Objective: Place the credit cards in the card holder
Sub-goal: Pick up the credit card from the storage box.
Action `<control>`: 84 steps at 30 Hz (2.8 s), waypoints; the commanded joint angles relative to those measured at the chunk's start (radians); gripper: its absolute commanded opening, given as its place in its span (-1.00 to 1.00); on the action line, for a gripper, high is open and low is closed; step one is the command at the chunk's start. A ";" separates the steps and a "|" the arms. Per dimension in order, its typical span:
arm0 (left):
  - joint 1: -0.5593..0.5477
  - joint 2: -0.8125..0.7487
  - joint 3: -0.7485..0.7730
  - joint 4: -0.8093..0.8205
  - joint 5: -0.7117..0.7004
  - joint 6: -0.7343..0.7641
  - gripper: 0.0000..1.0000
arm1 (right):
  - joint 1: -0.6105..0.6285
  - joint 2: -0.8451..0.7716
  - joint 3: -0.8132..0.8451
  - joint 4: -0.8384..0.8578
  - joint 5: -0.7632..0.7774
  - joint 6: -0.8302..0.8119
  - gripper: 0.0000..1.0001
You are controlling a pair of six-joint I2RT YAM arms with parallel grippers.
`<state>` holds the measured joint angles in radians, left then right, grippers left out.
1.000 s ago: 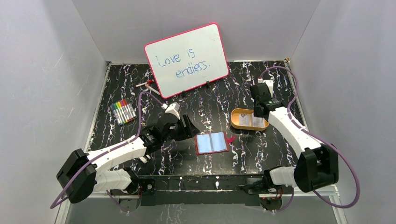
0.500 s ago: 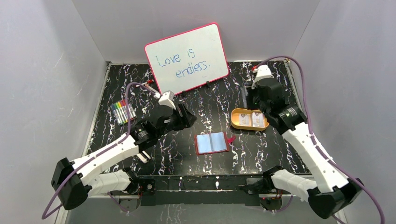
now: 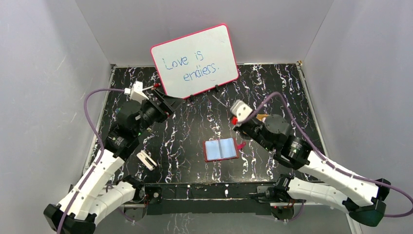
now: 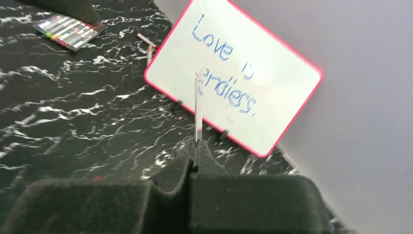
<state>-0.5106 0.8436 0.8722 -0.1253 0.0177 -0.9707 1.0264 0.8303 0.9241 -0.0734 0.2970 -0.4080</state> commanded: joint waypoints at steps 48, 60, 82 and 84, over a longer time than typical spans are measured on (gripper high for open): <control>0.026 0.494 0.153 0.727 1.017 -0.458 -0.48 | 0.148 0.019 -0.088 0.264 -0.163 -1.046 -1.00; 0.078 0.394 0.046 0.834 0.856 -0.491 -1.00 | 0.167 0.032 0.007 0.148 -0.143 -0.633 0.41; 0.120 -0.072 -0.428 0.836 0.242 -0.298 -1.00 | -0.423 0.293 -0.287 1.074 -0.863 1.608 0.54; 0.118 -0.061 -0.445 0.864 0.231 -0.319 -1.00 | -0.412 0.326 -0.274 1.076 -0.863 1.614 0.62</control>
<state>-0.3843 0.7944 0.4484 0.6525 0.2985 -1.2659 0.5957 1.1393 0.6136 0.7071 -0.4534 1.0218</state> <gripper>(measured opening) 0.014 0.775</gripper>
